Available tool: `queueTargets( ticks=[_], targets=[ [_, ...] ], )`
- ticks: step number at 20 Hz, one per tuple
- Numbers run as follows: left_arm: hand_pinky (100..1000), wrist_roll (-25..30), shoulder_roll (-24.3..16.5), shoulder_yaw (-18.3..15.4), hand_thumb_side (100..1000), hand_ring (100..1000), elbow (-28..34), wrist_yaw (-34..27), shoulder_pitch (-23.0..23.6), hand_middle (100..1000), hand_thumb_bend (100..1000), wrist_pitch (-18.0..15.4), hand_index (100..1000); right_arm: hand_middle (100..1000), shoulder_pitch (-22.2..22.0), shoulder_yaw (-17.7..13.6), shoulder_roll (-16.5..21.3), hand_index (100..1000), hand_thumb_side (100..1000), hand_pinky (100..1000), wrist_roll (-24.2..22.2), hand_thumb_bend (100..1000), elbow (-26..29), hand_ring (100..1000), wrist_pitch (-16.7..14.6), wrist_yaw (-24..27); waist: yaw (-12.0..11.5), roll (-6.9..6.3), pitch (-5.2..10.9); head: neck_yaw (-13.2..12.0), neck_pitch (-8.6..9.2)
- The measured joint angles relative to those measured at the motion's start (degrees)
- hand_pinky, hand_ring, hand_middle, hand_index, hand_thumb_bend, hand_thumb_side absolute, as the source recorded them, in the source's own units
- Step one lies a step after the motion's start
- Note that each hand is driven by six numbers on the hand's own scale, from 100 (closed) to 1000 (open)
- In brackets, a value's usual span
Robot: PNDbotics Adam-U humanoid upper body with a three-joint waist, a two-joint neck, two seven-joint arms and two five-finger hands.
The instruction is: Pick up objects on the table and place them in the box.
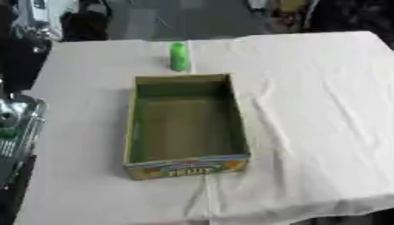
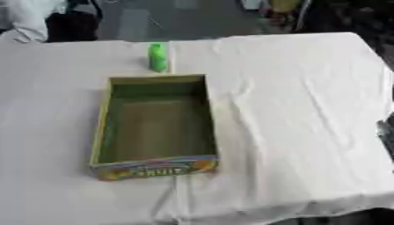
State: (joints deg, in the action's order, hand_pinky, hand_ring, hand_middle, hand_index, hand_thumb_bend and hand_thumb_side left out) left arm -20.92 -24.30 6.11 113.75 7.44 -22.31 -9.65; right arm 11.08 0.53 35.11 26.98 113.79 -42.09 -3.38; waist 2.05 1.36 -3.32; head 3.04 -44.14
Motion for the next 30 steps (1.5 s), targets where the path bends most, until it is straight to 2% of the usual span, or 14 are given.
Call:
queueTargets(
  ticks=[2, 5, 7, 10, 13, 17, 22, 23, 24, 25, 30],
  targets=[
    [721, 1.1, -0.3, 0.0, 615, 637, 0.0, 0.4, 0.1, 820, 494, 0.2, 819, 809, 0.1, -0.3, 0.0, 929, 656, 622, -0.6, 100, 0.0, 733, -0.1, 1.4, 0.2, -0.01, -0.07, 0.0, 0.0],
    [752, 2.9, -0.4, -0.3, 739, 665, 0.0, 1.0, 0.2, 845, 460, 0.4, 842, 805, 0.2, -0.6, -0.4, 929, 662, 613, -1.4, 100, 0.1, 726, 0.1, 3.3, 0.3, -0.01, -0.07, 0.0, 0.0],
    [780, 3.9, -0.4, -0.5, 756, 698, 0.0, 1.5, 0.3, 870, 466, 0.5, 864, 804, 0.2, -0.7, -0.5, 929, 660, 610, -2.0, 100, 0.1, 724, 0.2, 4.3, 0.3, -0.01, -0.07, 0.0, 0.0],
    [788, 5.6, -0.4, -0.8, 730, 726, 0.0, 2.6, 0.3, 888, 489, 0.6, 882, 803, 0.2, -0.9, -0.5, 928, 658, 608, -2.8, 100, 0.1, 723, 0.4, 5.3, 0.3, 0.0, -0.07, 0.0, 0.0],
    [742, 7.3, -0.6, -1.0, 679, 701, 0.0, 3.7, 0.5, 880, 516, 1.1, 888, 798, 0.1, -1.2, -0.5, 927, 659, 600, -3.3, 100, 0.1, 717, 0.5, 5.8, 1.4, -0.02, -0.06, -0.1, 0.0],
    [747, 10.3, -4.9, -1.0, 666, 695, -1.9, 4.6, -0.3, 869, 563, 2.4, 886, 795, 0.1, -1.7, -0.4, 928, 660, 597, -3.8, 100, 0.1, 714, 1.0, 6.9, 2.0, -1.04, 0.69, -0.6, 0.0],
    [726, 15.3, -15.0, 1.9, 653, 691, -10.7, 5.1, -6.2, 864, 600, 1.5, 893, 794, 0.2, -1.7, -0.4, 928, 661, 594, -4.7, 100, 0.1, 711, 1.8, 8.4, 3.1, -1.87, 1.53, -1.3, 0.0],
    [694, 16.5, -16.7, 2.7, 655, 681, -13.2, 5.4, -7.9, 861, 606, 0.9, 896, 793, 0.4, -1.6, -0.4, 928, 662, 592, -4.9, 100, 0.1, 710, 2.0, 8.7, 3.4, -2.04, 1.63, -1.6, 0.0],
    [697, 17.8, -18.1, 3.6, 510, 683, -15.9, 5.5, -9.5, 857, 480, 0.1, 896, 793, 0.5, -1.4, -0.4, 928, 664, 593, -5.1, 100, 0.1, 710, 2.1, 9.0, 3.6, -2.21, 1.68, -1.8, 0.0],
    [689, 19.0, -19.2, 4.3, 660, 677, -18.6, 5.5, -11.0, 861, 609, -0.7, 901, 792, 0.6, -1.4, -0.4, 928, 663, 590, -5.4, 100, 0.1, 708, 2.2, 9.3, 3.7, -2.29, 1.68, -2.1, 0.0],
    [713, 25.8, -20.6, 7.3, 647, 686, -33.5, 6.7, -18.0, 862, 653, -5.1, 910, 791, 2.0, -0.5, -0.4, 927, 666, 586, -7.2, 100, 0.1, 703, 2.6, 10.7, 5.2, -2.4, 1.61, -3.5, 0.0]
  ],
)
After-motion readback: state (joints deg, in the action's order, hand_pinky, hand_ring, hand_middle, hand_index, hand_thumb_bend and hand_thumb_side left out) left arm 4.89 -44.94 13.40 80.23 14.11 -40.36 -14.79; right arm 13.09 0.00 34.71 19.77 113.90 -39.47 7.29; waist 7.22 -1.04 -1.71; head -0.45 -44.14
